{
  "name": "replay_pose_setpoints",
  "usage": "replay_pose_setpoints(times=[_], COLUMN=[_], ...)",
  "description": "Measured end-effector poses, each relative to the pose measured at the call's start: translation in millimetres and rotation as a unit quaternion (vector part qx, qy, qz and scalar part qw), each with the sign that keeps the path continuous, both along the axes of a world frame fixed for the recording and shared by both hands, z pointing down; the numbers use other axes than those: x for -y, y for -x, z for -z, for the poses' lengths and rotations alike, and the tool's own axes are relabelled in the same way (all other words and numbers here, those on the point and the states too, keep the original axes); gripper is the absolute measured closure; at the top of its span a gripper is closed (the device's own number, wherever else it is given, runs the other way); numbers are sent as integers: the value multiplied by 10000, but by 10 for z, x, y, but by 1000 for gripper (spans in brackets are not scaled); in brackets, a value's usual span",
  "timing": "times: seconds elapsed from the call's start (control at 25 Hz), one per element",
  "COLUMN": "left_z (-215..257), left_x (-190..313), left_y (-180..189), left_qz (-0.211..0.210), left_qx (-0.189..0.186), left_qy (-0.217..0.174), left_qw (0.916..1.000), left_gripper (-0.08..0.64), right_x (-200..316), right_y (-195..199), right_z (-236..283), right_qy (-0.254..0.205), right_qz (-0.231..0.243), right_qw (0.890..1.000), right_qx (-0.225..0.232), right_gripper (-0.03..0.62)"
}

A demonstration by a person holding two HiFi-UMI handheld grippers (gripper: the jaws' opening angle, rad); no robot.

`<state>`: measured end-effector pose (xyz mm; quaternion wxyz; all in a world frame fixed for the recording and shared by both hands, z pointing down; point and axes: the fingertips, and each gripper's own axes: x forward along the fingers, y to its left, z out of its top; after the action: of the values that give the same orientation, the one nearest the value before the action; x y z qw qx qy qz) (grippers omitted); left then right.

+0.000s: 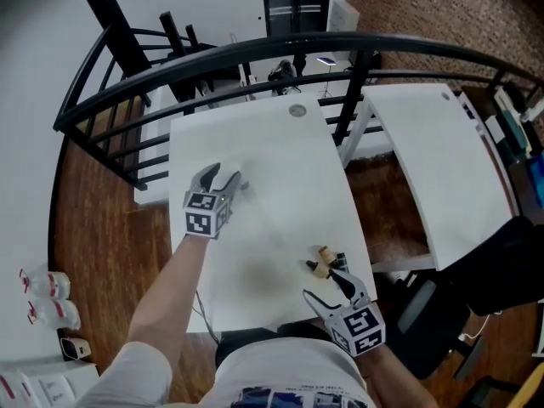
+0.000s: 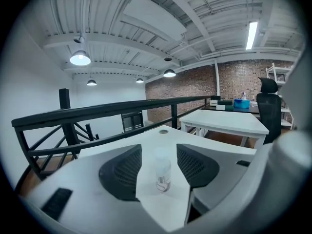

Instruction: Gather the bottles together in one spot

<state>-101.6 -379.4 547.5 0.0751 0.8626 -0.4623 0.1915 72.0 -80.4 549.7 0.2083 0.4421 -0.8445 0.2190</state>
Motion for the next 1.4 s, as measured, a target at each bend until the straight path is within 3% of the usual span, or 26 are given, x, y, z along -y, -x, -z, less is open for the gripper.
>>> replay_pose_setpoints(times=[0.2,0.44,0.68,1.12,1.4], left_z=[339,625,631,713,689], left_x=[-656,-1696,-2666,-3997,-4663], left_y=[224,428,493,879,900], left_qz=[451,692,702,686,545], left_qx=[-196,-459,-728,-930,-847], left_qy=[157,440,801,1161,1342], left_qw=[9987,9956,9916,9865,9858], left_gripper=[332,333,333,333,334], right_x=[46,44,-239,-1103,-1696], right_y=[55,175,331,685,873], right_z=[126,264,324,484,559], right_qy=[-166,-358,-287,-222,-296], right_qz=[188,398,270,70,-15], right_qw=[9997,9986,9991,9996,9990], right_qx=[71,40,126,-189,-330], right_gripper=[267,267,267,267,267])
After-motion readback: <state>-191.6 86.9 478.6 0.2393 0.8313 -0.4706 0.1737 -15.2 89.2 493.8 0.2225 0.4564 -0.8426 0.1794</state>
